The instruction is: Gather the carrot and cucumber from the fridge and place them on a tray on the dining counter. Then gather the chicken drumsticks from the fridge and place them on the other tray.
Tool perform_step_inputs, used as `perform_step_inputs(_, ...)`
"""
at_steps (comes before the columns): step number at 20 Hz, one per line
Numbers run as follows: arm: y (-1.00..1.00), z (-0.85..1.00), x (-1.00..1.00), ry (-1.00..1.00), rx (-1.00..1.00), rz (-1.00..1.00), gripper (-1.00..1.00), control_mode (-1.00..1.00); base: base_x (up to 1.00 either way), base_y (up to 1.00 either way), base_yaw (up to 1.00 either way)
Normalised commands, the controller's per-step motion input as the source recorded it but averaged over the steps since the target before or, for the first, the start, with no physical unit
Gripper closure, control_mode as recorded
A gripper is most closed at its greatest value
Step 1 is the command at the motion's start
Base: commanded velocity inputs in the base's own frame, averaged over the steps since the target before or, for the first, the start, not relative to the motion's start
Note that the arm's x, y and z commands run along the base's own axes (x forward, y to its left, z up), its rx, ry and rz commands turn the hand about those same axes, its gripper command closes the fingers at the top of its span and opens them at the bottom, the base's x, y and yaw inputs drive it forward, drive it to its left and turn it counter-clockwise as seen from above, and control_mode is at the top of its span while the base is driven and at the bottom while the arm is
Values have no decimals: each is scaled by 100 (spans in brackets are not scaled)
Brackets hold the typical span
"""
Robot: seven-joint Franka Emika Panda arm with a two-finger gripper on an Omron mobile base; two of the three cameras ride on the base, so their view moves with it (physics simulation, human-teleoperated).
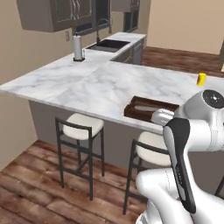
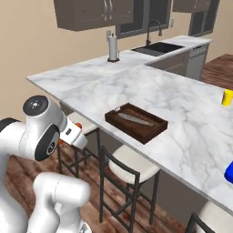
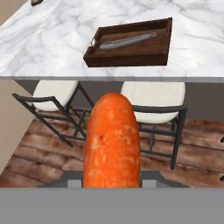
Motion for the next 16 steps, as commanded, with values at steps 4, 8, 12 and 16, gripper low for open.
perform_step_inputs(4, 0, 0, 0, 0, 0, 0, 100, 100, 30, 44, -33)
perform_step_inputs(8, 0, 0, 0, 0, 0, 0, 100, 100, 26, 36, -33)
perform_step_inputs(12, 0, 0, 0, 0, 0, 0, 100, 100, 23, 32, -33)
perform_step_inputs(16, 0, 0, 0, 0, 0, 0, 100, 100, 23, 32, -33)
